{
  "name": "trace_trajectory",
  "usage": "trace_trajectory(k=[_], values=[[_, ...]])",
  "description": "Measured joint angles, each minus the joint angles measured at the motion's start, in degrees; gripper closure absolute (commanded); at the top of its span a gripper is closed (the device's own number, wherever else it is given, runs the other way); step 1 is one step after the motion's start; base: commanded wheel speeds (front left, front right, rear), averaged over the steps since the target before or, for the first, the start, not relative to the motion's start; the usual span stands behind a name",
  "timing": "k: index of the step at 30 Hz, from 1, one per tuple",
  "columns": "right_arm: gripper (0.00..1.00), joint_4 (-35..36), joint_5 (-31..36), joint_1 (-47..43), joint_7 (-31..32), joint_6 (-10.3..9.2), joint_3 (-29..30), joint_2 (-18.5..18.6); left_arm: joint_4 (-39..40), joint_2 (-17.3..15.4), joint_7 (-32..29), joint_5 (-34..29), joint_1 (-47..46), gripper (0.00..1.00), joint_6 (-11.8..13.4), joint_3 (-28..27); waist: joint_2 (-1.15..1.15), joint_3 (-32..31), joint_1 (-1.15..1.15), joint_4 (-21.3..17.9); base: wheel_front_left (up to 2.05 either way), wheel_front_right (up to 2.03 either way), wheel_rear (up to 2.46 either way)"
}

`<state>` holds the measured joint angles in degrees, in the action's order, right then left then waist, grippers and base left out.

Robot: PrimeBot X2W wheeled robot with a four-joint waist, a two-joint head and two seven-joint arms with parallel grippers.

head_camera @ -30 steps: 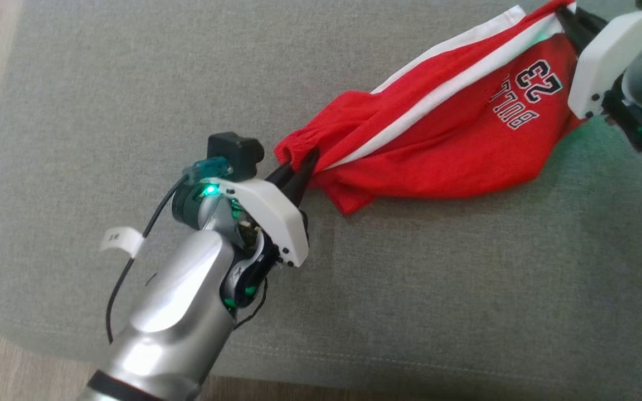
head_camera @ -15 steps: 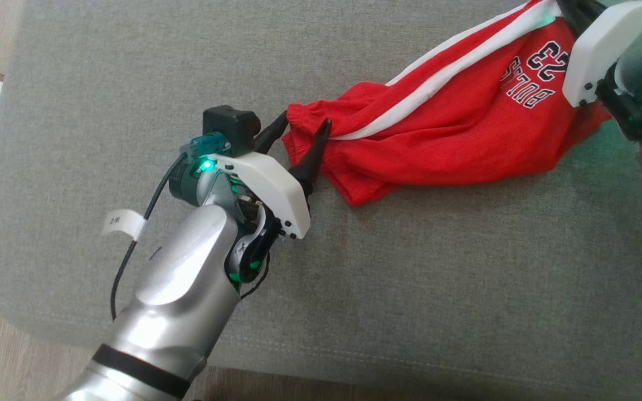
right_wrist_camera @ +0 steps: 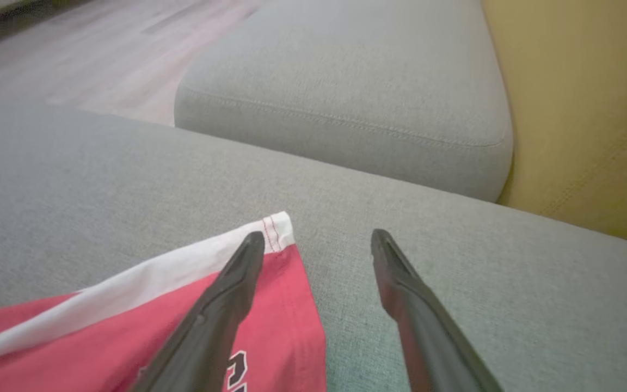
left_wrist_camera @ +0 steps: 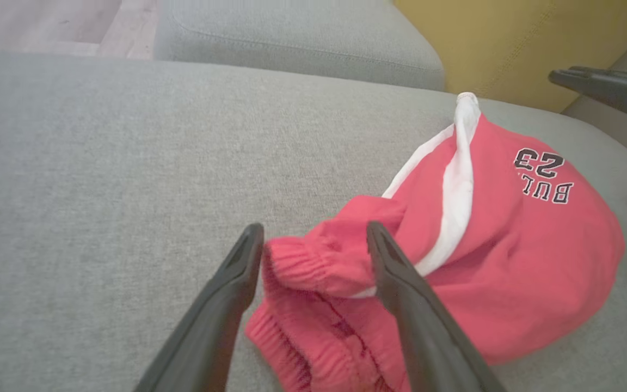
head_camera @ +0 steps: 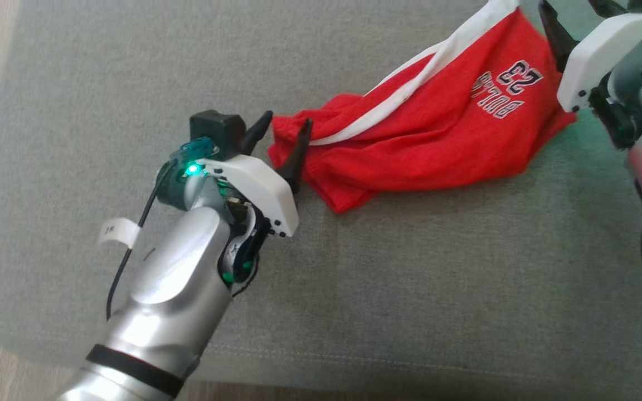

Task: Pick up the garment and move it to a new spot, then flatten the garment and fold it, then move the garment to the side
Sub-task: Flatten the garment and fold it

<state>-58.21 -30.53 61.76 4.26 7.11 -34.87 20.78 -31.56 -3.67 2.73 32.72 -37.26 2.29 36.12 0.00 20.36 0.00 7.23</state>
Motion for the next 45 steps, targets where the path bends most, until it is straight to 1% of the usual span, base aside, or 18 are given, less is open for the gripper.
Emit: trace_trajectory(k=[5, 13, 18, 21, 25, 28, 32, 34, 37, 40, 43, 45], values=[[0.0, 1.01, -4.19, -1.48, -4.78, 0.0, -0.41, -1.23, -0.24, -2.2, 0.99, -0.79, 0.71, 0.0, 1.34, -0.4, 0.0, -3.52, 0.0, -1.85, 0.0, 0.0, 0.0], [0.0, 4.66, -6.32, -9.34, -14.21, 0.0, -2.69, -2.64, 1.56, -4.69, 3.41, -0.79, 5.58, 0.0, 3.54, -1.54, 0.0, -9.17, 0.0, -5.12, 0.0, 0.0, 0.0], [0.0, 7.39, -6.12, -13.39, -17.49, 0.0, -2.32, -3.31, 4.23, -5.55, 6.75, -0.82, 8.26, 0.0, 6.46, -2.98, 0.0, -12.59, 0.0, -6.9, 0.0, 0.0, 0.0], [0.0, 9.39, -3.55, -16.76, -18.09, 0.0, -1.56, -3.47, 5.36, -6.49, 8.62, -2.5, 9.7, 0.0, 8.5, -3.05, 0.0, -14.49, 0.0, -7.76, 0.0, 0.0, 0.0], [0.0, 12.83, -0.23, -22.81, -18.56, 0.0, 2.52, -3.57, 6.69, -6.87, 10.44, -4.09, 13.07, 0.0, 10.9, -3.05, 0.0, -16.87, 0.0, -8.51, 0.0, 0.0, 0.0], [0.0, 15.99, 2.74, -27.44, -18.57, 0.0, 7.17, -4.15, 8.2, -6.84, 11.07, -4.45, 16.31, 0.0, 11.41, -3.11, 0.0, -18.42, 0.0, -8.94, 0.0, 0.0, 0.0], [0.0, 19.59, 6.61, -33.67, -18.57, 0.0, 12.26, -6.34, 10.89, -6.91, 11.56, -5.56, 20.69, 0.0, 12.74, -4.14, 0.0, -19.93, 0.0, -9.47, 0.0, 0.0, 0.0], [0.0, 21.08, 8.39, -36.68, -18.57, 0.0, 14.0, -7.54, 13.21, -6.97, 11.56, -7.28, 22.87, 0.0, 13.38, -5.13, 0.0, -20.23, 0.0, -9.66, 0.0, 0.0, 0.0], [0.0, 22.7, 11.27, -40.1, -18.57, 0.0, 15.8, -8.12, 15.94, -6.95, 11.57, -9.81, 24.98, 0.0, 13.32, -5.44, 0.0, -20.06, 0.0, -9.38, 0.0, 0.0, 0.0], [0.0, 24.43, 12.52, -41.5, -18.29, 0.0, 18.11, -8.9, 16.73, -6.92, 11.57, -10.95, 26.22, 0.0, 12.73, -5.64, 0.0, -19.6, 0.0, -8.99, 0.0, 0.0, 0.0], [0.0, 26.03, 11.94, -42.14, -16.59, 0.0, 21.2, -10.66, 16.9, -6.73, 11.57, -11.11, 26.82, 0.0, 12.25, -6.36, 0.0, -18.89, 0.0, -8.46, 0.0, 0.0, 0.0], [0.0, 26.74, 10.1, -42.92, -15.01, 0.0, 22.78, -12.07, 17.24, -6.53, 11.57, -11.63, 26.81, 0.0, 11.94, -7.11, 0.0, -18.24, 0.0, -8.0, 0.0, 0.0, 0.0]])
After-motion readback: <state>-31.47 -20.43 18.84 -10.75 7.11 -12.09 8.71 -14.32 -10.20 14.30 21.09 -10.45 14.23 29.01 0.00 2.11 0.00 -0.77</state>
